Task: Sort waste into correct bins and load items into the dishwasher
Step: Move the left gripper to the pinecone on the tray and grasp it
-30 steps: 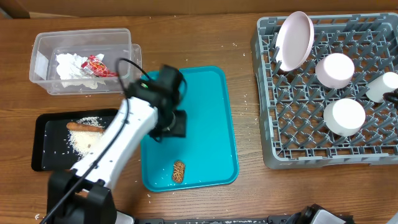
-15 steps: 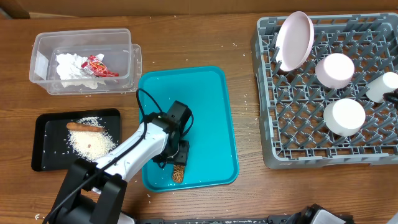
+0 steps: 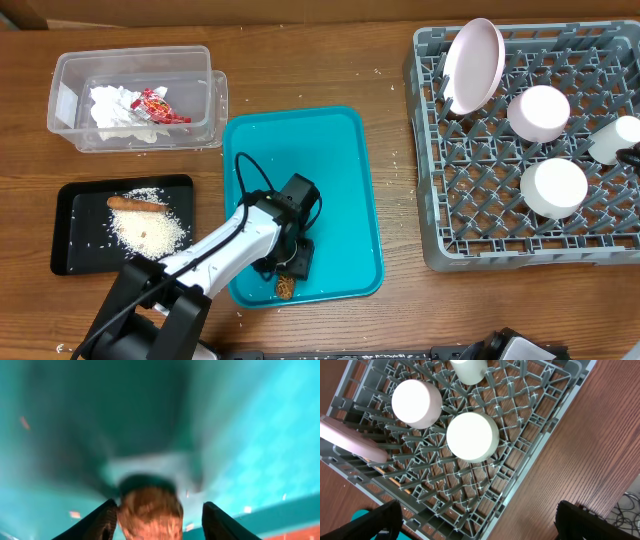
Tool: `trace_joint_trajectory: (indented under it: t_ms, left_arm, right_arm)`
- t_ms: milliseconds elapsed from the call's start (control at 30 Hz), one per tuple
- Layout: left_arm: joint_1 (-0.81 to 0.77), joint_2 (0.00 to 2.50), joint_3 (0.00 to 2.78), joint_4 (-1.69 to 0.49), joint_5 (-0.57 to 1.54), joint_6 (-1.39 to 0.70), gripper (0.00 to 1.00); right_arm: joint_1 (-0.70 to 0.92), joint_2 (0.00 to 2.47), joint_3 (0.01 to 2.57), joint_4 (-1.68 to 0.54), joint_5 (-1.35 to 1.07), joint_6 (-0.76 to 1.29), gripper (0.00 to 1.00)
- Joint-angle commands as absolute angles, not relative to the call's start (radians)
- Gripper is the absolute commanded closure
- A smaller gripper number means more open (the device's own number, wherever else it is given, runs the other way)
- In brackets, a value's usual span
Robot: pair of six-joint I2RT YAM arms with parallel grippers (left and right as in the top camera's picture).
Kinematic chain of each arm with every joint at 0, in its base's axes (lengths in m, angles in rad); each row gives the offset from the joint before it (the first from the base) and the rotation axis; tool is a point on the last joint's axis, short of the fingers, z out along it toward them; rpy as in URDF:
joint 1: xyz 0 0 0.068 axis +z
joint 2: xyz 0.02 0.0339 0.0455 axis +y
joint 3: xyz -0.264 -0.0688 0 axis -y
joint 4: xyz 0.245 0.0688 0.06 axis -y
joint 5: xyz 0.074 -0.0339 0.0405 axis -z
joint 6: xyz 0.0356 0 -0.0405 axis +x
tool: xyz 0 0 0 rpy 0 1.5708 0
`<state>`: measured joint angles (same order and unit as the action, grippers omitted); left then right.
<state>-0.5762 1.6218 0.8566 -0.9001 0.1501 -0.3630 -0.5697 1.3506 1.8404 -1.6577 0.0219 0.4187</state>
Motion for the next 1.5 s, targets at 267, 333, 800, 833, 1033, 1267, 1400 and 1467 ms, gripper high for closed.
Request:
trace_joint_trajectory:
  t_ms: [267, 333, 800, 833, 1033, 1267, 1400, 1467]
  left_arm:
    - [-0.585, 1.627, 0.853, -0.984, 0.192, -0.404, 0.16]
    - [-0.585, 1.628, 0.853, -0.974, 0.192, -0.405, 0.17]
    - [-0.583, 1.665, 0.816, -0.944, 0.153, -0.435, 0.30]
    - [-0.583, 1.665, 0.816, -0.945, 0.153, -0.435, 0.31]
    - [-0.583, 1.665, 0.816, -0.946, 0.150, -0.435, 0.49]
    - [-0.583, 1.665, 0.826, -0.969, 0.149, -0.470, 0.68]
    - [-0.583, 1.665, 0.846, -0.979, 0.146, -0.473, 0.68]
    - [-0.580, 1.664, 0.860, -0.984, 0.146, -0.473, 0.67]
  right_arm:
    - [-0.574, 1.347, 1.858, -1.652, 0.017, 0.427, 0.00]
    - [-0.574, 1.347, 1.858, -1.652, 0.017, 0.427, 0.00]
    - [-0.574, 1.347, 1.858, -1.652, 0.017, 0.427, 0.00]
    - [-0.574, 1.347, 1.858, -1.652, 0.017, 0.427, 0.00]
    - [-0.574, 1.347, 1.858, -1.652, 0.017, 0.427, 0.00]
    - [-0.574, 1.347, 1.858, -1.652, 0.017, 0.427, 0.00]
    - [-0.574, 1.347, 1.858, -1.652, 0.017, 0.427, 0.00]
    - [-0.574, 1.347, 1.858, -1.652, 0.017, 0.427, 0.00]
